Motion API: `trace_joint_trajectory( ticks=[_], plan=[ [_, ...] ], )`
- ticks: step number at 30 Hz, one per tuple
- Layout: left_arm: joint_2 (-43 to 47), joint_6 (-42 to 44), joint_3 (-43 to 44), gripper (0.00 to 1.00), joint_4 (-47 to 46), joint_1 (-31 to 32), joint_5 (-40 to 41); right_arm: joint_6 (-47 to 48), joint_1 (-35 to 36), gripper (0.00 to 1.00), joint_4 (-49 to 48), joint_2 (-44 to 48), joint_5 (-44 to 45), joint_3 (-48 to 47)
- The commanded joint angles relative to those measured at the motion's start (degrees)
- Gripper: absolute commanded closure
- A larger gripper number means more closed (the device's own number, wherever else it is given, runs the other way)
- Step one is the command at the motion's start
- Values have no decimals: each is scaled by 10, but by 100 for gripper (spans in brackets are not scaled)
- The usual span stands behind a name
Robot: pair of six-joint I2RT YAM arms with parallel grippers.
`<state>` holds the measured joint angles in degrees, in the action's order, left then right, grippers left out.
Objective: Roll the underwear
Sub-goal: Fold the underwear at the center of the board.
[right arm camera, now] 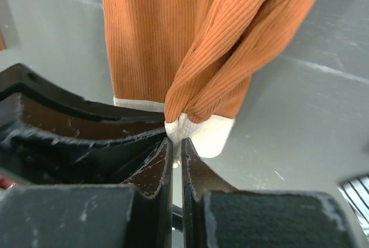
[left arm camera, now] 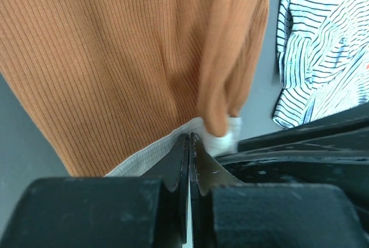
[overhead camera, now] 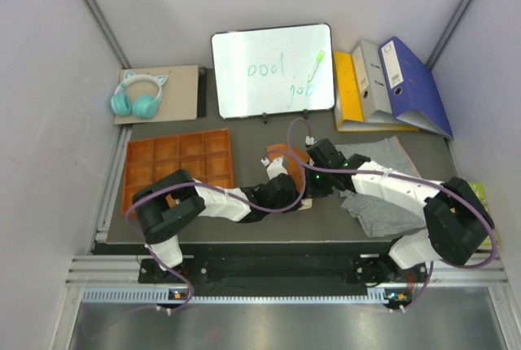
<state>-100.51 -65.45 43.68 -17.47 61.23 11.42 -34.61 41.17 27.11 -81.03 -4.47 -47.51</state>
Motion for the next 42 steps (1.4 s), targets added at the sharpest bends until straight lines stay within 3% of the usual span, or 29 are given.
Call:
trace_joint_trajectory(
  ticks=[1,7,11,14,15,22,25,31,35,42],
  plan=[
    [14,16,-27,100,52,0,20,-7,9,100,-65,-41,-40,14],
    [45,47,-31,98,55,1,26,-27,10,100,-53,-91,-12,15],
    [79,72,-11,89,88,2,23,-39,9,100,-54,-86,10,28],
    [133,70,-8,70,138,2,32,-38,9,100,-24,-91,27,5],
    [148,68,-10,57,148,2,34,-40,8,100,-20,-91,30,0],
    [272,104,-34,25,279,-4,105,-62,9,100,-23,-64,19,-11],
    [328,103,-88,22,279,-28,119,-62,9,100,-17,-62,23,-20],
    [408,96,-159,26,216,-72,71,-61,9,100,-18,-51,23,-18],
    [374,85,-166,28,151,-85,23,-61,9,100,-30,-43,17,-2],
    [312,59,-163,31,93,-86,6,-61,9,100,-53,-45,-1,15]
  ],
)
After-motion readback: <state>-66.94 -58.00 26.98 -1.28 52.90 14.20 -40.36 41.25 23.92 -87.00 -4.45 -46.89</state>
